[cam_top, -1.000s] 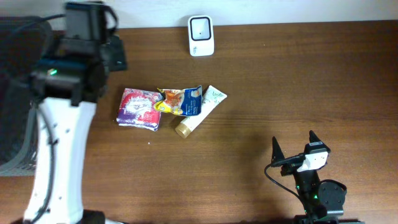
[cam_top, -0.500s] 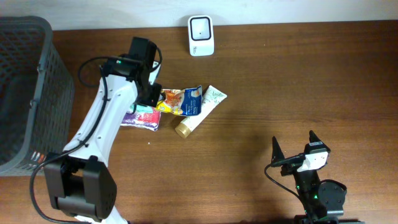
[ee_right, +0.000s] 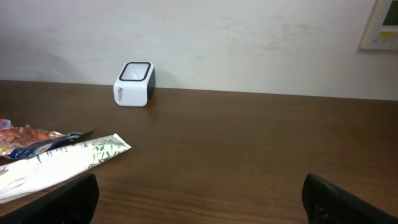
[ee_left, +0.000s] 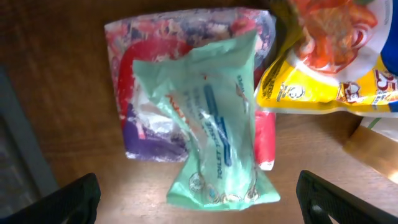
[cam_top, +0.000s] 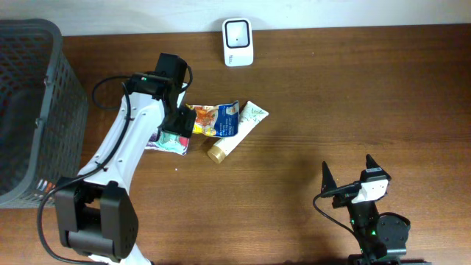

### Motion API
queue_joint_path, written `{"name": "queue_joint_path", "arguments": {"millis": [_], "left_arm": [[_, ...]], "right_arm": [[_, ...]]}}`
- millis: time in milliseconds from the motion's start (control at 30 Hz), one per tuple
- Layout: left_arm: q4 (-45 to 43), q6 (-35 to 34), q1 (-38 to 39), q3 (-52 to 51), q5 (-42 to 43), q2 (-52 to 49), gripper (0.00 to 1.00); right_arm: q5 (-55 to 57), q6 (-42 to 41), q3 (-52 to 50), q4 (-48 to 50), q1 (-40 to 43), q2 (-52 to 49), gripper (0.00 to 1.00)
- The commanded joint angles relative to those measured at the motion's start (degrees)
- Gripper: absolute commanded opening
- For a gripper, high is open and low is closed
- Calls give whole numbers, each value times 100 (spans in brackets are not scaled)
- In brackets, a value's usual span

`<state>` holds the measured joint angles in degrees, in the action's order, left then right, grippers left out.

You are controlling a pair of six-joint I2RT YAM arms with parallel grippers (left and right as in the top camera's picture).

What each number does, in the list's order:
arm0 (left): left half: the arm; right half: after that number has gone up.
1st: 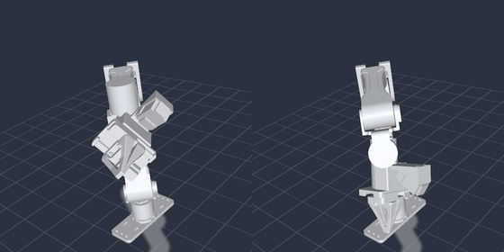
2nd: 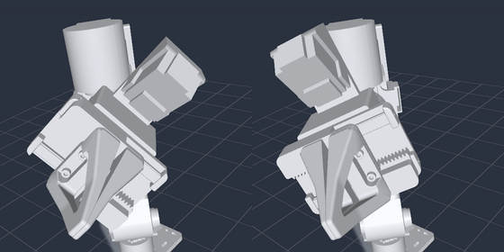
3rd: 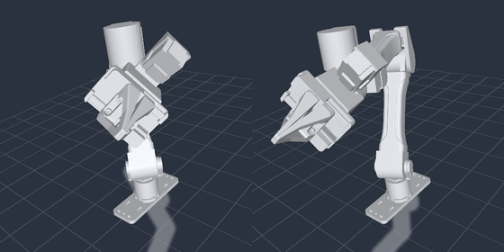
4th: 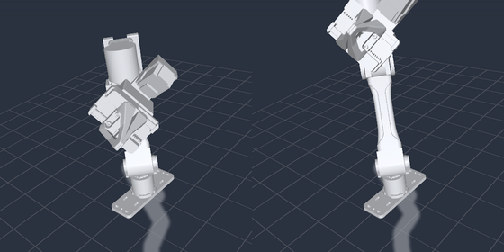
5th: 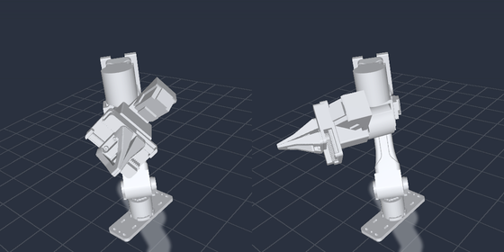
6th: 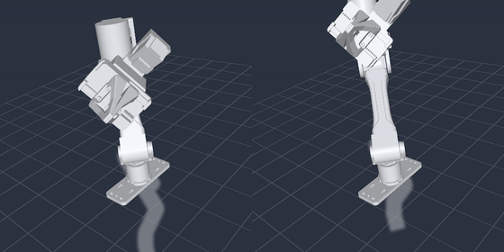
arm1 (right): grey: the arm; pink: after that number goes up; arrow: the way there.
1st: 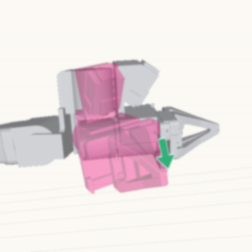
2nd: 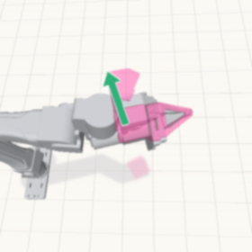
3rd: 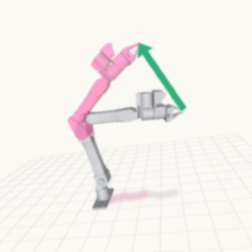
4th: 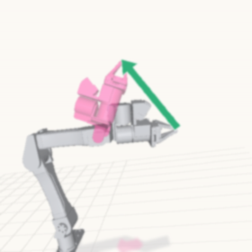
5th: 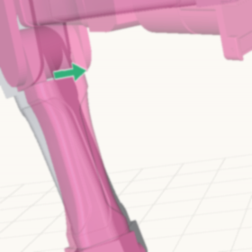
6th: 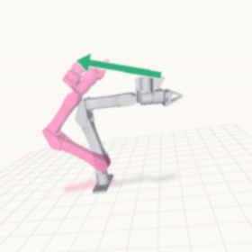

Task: Scan the item barcode
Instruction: 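Lift the green wipes pack out and place it on the red pack, then reach the left gripper into the basket and grasp the orange tissue pack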

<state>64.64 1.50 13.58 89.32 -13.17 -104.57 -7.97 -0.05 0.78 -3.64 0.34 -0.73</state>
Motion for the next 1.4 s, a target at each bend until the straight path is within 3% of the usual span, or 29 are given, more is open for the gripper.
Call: {"name": "queue_joint_path", "arguments": {"millis": [0,133,233,333,400,533,667,833,967,1367], "left_arm": [[286,-61,-13,1093,-179,407,100],[411,-90,-15,2490,-901,1099,99],[402,-245,-120,3112,-1963,1543,99],[557,-608,-566,3307,-2439,1884,99],[973,-1224,-1150,3307,-2406,2050,99],[1615,-1674,-2330,3305,-1956,2031,99],[1816,-1711,-3263,3305,-1711,1801,99],[2350,-1469,-4660,3305,-70,881,100],[2643,-1469,-4863,3305,-9,-66,99],[2465,-1366,-5053,3298,28,-1504,94]], "right_arm": [[26,-44,-46,-9,-33,37,99],[26,-44,-46,-7,-33,37,99],[26,-44,-46,-7,-33,37,99],[26,-44,-46,-7,-33,37,98],[26,-44,-46,-7,-33,37,99],[26,-44,-46,-7,-33,37,99],[26,-44,-46,-7,-33,37,99],[26,-44,-46,-7,-33,37,99],[26,-44,-46,-7,-33,37,99],[26,-44,-46,-7,-33,37,99]]}}
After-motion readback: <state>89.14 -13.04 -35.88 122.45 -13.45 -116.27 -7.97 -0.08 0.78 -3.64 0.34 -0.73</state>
